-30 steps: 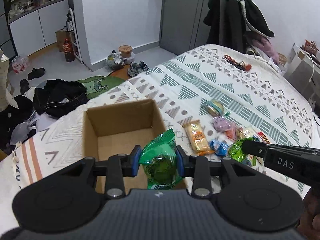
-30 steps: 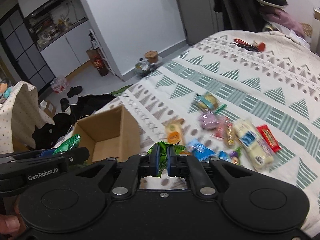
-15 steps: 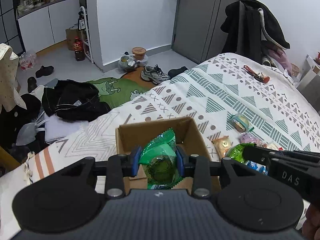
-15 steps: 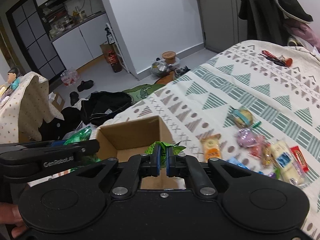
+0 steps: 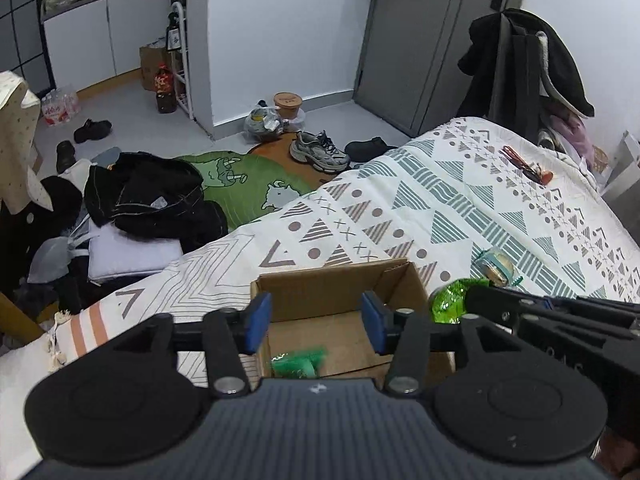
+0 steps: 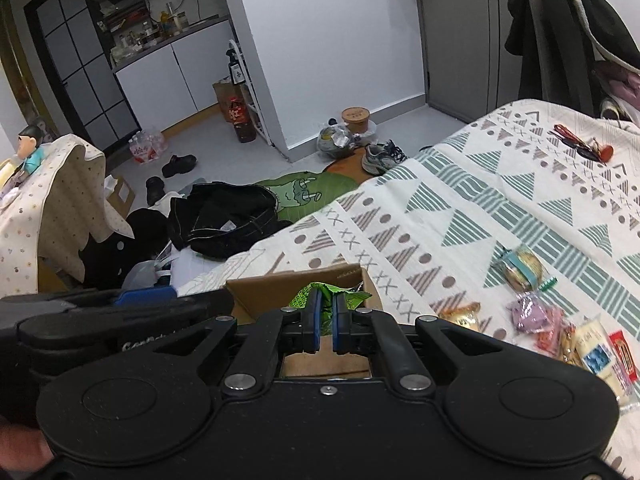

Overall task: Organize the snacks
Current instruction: 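Carry the green packet into the cardboard box and open the left tool while the right tool does the same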

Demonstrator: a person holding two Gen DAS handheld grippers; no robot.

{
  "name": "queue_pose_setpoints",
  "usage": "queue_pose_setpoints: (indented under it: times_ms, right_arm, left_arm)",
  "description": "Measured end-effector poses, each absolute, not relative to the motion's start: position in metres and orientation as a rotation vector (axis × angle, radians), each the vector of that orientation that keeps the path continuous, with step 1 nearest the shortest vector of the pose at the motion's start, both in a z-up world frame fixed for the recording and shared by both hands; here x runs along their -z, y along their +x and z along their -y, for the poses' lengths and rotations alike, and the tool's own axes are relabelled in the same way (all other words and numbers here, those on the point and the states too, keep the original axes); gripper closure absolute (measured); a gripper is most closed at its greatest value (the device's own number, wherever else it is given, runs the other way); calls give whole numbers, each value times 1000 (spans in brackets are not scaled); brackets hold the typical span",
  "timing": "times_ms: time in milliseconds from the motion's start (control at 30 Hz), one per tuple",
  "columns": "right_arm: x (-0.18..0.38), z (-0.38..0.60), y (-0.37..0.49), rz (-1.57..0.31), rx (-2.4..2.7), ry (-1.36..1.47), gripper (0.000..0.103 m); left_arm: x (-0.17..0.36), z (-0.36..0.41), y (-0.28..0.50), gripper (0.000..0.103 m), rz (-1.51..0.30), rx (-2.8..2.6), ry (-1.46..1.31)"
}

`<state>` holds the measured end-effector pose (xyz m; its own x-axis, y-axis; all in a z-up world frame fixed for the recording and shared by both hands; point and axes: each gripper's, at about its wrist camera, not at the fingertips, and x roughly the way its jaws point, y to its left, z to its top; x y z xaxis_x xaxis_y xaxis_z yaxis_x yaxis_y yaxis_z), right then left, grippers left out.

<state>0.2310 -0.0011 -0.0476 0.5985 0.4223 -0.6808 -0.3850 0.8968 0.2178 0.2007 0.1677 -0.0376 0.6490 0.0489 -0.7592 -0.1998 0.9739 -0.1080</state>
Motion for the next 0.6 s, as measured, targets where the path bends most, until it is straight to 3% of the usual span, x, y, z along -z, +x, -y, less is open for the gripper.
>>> queue_pose_setpoints:
  times_ms: [100,233,267,333,400,600]
  right_arm:
    - [47,-4,234,-790,-484,62,98]
    - [45,-6,237,-786,-496,95,90]
    - [45,-5,236,-788,-496,95,80]
    - [44,-2,234,-782,-485,85,70]
    - [43,3,230,-779,-473,88,50]
    - [44,30,217,-744,-411,100,13]
  left_arm:
    - [36,-175,199,31,-860,-160,-192]
    - [34,-180,194,22,-857,-180,-188]
    - [34,-181,193,20,-862,-189,-189]
    - [35,-182,190,18,-865,-202,-194]
    - [35,-181,187,16,-871,-202,-197]
    - [35,-174,180,7,-871,-175,-221]
